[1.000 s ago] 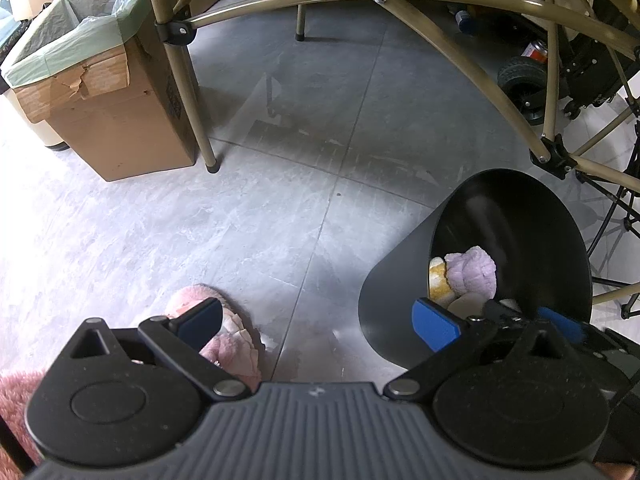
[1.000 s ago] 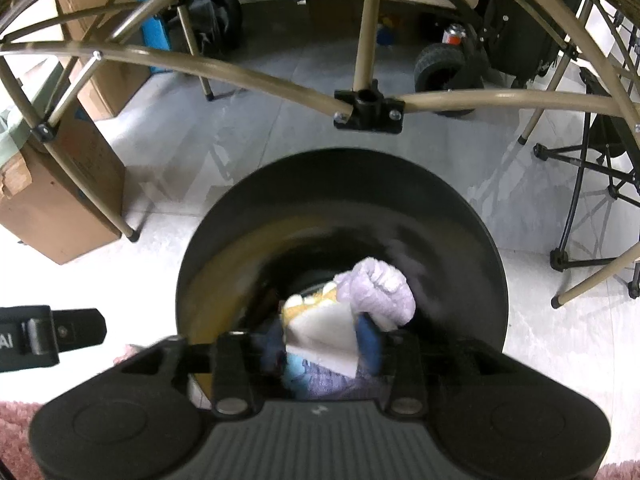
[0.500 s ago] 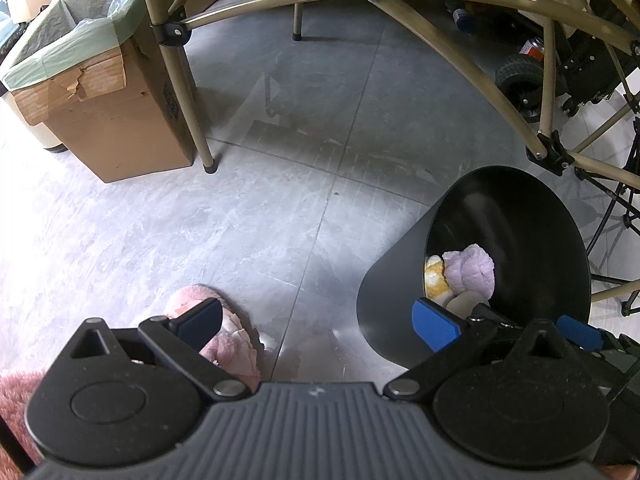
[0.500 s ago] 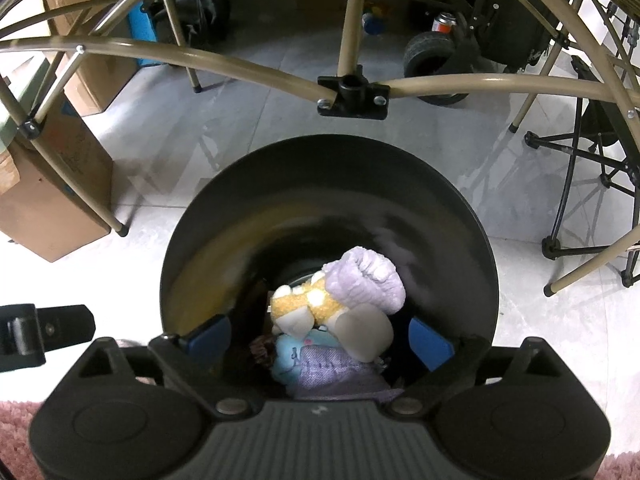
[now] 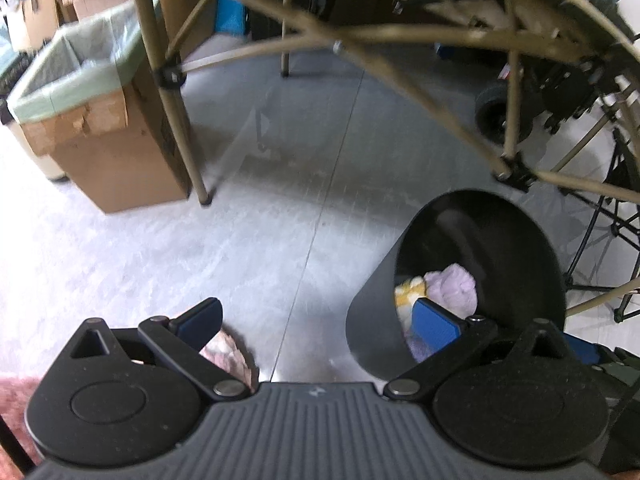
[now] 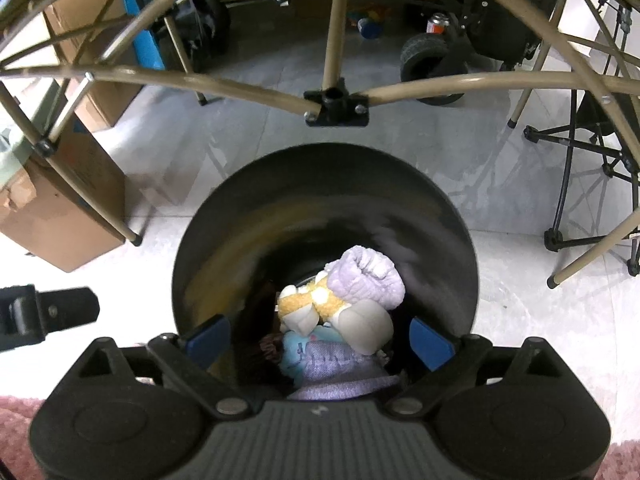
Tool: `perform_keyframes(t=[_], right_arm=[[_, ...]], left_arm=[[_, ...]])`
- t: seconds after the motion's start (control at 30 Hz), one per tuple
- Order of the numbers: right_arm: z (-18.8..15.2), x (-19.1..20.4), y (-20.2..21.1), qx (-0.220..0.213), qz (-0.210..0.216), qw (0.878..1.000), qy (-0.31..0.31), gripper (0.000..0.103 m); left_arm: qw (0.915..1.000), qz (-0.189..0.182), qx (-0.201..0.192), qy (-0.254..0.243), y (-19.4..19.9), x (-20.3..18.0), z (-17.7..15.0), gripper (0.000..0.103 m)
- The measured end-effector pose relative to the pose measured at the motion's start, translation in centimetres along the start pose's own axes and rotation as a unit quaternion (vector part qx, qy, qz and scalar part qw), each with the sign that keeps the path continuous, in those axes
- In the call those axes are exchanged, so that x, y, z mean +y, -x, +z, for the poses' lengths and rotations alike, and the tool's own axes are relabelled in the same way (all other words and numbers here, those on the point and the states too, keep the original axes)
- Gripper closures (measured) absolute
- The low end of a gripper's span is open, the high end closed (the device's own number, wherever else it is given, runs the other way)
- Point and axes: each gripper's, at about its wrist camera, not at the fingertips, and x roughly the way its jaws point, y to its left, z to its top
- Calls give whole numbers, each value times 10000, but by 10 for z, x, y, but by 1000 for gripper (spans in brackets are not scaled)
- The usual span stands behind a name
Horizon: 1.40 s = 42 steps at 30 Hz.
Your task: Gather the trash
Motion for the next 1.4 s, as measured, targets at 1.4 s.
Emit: perform_keyframes(t=[1.4], right_arm=[[-103, -43, 297, -1948, 306, 9774, 761, 0]], left_arm=[[9628, -979, -2014, -1513, 227, -29, -96, 0]])
